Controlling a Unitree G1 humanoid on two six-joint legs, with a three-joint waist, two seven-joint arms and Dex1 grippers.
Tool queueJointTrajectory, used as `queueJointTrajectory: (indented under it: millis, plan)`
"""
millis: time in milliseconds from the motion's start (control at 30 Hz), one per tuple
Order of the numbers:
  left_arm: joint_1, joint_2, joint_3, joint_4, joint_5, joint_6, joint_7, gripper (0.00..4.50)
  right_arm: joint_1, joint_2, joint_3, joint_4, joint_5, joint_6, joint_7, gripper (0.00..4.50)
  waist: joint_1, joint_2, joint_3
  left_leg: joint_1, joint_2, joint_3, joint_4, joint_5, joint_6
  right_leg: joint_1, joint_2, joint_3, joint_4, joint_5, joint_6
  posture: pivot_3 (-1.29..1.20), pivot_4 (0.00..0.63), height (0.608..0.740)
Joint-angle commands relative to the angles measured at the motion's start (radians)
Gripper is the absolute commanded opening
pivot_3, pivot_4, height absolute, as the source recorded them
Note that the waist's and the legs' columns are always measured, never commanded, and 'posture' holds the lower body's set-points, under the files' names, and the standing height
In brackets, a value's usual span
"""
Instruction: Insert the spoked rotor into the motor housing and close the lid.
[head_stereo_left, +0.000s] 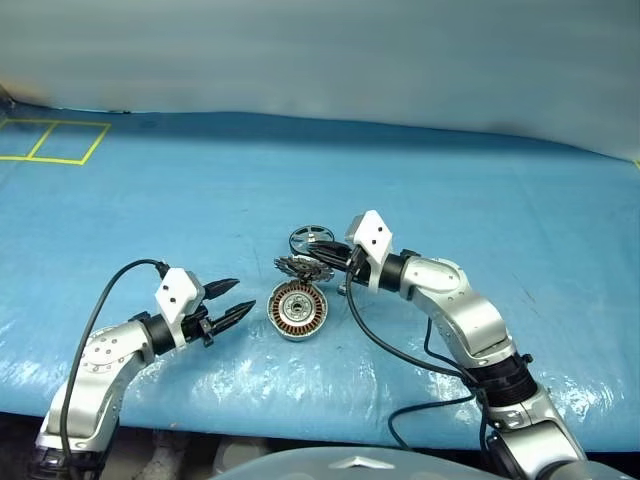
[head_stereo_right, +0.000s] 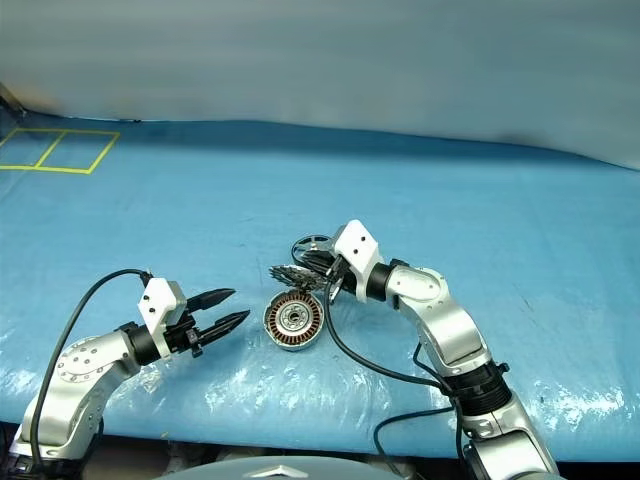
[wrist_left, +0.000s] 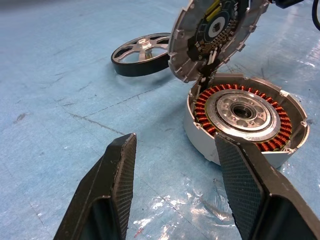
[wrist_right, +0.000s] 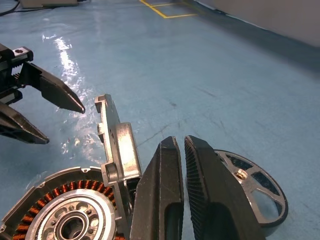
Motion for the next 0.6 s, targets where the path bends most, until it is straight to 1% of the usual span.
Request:
queueJointTrajectory:
  millis: [33,100,200,233,267,367,467,500,533,567,600]
  plan:
    - [0.009,-0.02,-0.004,-0.023,-0.008,-0.017,0.008,2.67,-0.051,0.012,-0.053,0.104,-0.101,-0.089,-0.121,0.3,-0.001,0.0,0.0,0.0,0.0,0.0,0.0,0.0,0.0,0.0,0.0,0.0,0.0,0.0,0.0,0.0,0.15,0.74]
    - [0.003,-0.026,-0.003,-0.02,-0.005,-0.017,0.015,2.67,-0.069,-0.003,-0.037,0.164,-0.159,-0.121,-0.146,0.3,-0.001,0.0,0.0,0.0,0.0,0.001,0.0,0.0,-0.001,0.0,0.0,0.0,0.0,0.0,0.0,0.0,0.15,0.74]
    - [-0.003,-0.021,-0.009,-0.02,0.001,-0.014,0.004,2.67,-0.098,-0.013,-0.015,0.227,-0.207,-0.149,-0.139,0.3,-0.001,0.0,0.0,0.0,0.0,0.0,0.0,0.001,-0.001,-0.001,0.0,0.0,0.0,0.0,0.0,0.0,0.15,0.74]
    - [-0.006,-0.019,-0.01,-0.019,0.001,-0.012,0.002,2.67,-0.111,-0.02,-0.006,0.24,-0.215,-0.167,-0.116,0.3,-0.001,0.0,0.0,0.0,0.0,0.001,-0.001,0.001,-0.001,-0.001,0.0,0.0,0.0,0.0,0.0,0.0,0.15,0.74]
    - [-0.009,-0.018,-0.009,-0.018,0.003,-0.011,0.002,2.67,-0.122,-0.026,0.001,0.247,-0.22,-0.187,-0.093,0.46,-0.002,0.0,0.0,0.0,0.0,0.001,-0.001,0.001,-0.001,-0.001,0.0,0.0,0.0,0.0,0.0,0.0,0.15,0.74]
    - [-0.031,-0.012,-0.009,-0.007,0.006,-0.007,-0.004,2.67,-0.241,-0.049,0.036,0.295,-0.236,-0.194,0.007,1.15,-0.01,0.001,0.002,0.0,0.0,0.002,-0.001,0.001,-0.001,-0.002,0.0,0.001,0.001,0.0,0.0,0.0,0.15,0.74]
    - [-0.046,-0.014,-0.019,0.003,0.011,-0.006,-0.004,2.67,-0.364,-0.077,0.092,0.39,-0.259,-0.216,0.141,2.11,-0.014,0.002,0.003,0.0,0.0,0.003,-0.001,0.001,-0.001,-0.003,0.0,0.002,0.002,0.001,0.0,0.0,0.15,0.74]
    - [-0.049,-0.016,-0.021,0.005,0.013,-0.007,-0.003,2.67,-0.39,-0.081,0.104,0.415,-0.271,-0.226,0.162,2.5,-0.014,0.002,0.003,0.0,0.0,0.002,-0.001,0.001,-0.001,-0.003,0.0,0.002,0.002,0.001,0.0,0.0,0.15,0.74]
    - [-0.051,-0.02,-0.025,0.006,0.013,-0.008,-0.001,2.67,-0.423,-0.084,0.123,0.448,-0.266,-0.233,0.222,2.86,-0.013,0.002,0.003,0.0,0.0,0.002,-0.001,0.001,-0.001,-0.003,0.0,0.002,0.002,0.001,0.0,0.0,0.15,0.74]
    - [-0.051,-0.023,-0.028,0.006,0.014,-0.009,0.001,2.67,-0.447,-0.085,0.135,0.475,-0.262,-0.243,0.267,3.09,-0.012,0.002,0.003,0.0,0.0,0.002,-0.001,0.001,-0.001,-0.003,0.001,0.001,0.002,0.001,0.0,0.0,0.15,0.74]
    - [-0.049,-0.027,-0.033,0.006,0.016,-0.012,0.005,2.67,-0.475,-0.083,0.148,0.51,-0.27,-0.253,0.298,3.09,-0.011,0.002,0.003,0.0,0.0,0.002,-0.001,0.001,-0.001,-0.003,0.0,0.001,0.001,0.001,0.0,0.0,0.15,0.74]
